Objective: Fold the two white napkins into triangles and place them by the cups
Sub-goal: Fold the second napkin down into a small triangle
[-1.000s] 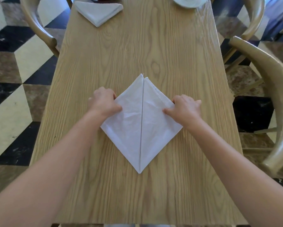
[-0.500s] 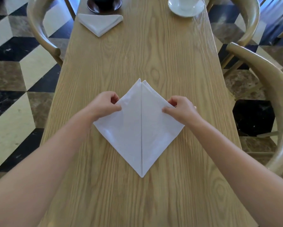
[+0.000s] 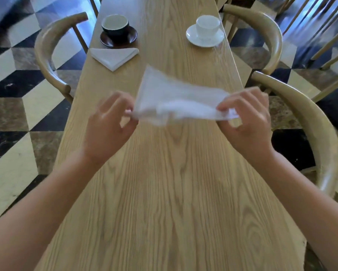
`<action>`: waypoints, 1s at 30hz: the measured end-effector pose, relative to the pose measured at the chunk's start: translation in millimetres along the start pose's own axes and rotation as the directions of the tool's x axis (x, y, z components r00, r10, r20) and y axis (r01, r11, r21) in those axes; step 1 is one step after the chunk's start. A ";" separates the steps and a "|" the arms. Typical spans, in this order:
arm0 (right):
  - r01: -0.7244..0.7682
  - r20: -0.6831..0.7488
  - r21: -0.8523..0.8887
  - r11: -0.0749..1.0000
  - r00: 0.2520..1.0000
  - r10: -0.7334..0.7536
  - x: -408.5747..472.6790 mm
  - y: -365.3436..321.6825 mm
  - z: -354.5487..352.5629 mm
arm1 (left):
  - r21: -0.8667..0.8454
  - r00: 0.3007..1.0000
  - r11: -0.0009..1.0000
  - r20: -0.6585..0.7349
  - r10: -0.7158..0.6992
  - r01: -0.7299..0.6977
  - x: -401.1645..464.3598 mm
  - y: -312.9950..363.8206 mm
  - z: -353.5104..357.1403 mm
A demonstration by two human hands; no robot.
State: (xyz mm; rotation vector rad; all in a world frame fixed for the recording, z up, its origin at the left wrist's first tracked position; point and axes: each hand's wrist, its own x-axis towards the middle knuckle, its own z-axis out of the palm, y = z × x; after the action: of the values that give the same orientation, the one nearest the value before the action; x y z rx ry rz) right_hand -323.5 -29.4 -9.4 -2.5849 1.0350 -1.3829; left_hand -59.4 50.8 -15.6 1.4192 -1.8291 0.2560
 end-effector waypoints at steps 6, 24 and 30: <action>0.025 0.614 -0.061 0.998 0.789 0.017 -131.4 11.5 -16.8 | -0.036 0.730 0.968 0.650 0.211 -0.247 -116.1 -2.3 11.2; -0.336 0.623 -0.434 0.836 0.558 0.548 -115.1 -23.2 118.5 | 0.376 0.621 0.888 0.638 -0.455 0.265 -99.1 34.4 123.8; -0.485 0.411 -0.644 0.592 0.434 0.802 -120.4 4.4 100.7 | 0.469 0.611 0.790 0.508 -0.607 0.395 -110.8 11.2 106.7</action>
State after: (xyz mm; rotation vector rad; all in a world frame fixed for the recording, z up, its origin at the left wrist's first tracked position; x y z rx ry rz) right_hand -296.3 8.5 -159.3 -2.0745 2.0172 0.0417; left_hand -111.2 72.7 -159.1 2.4272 -1.8199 -0.3011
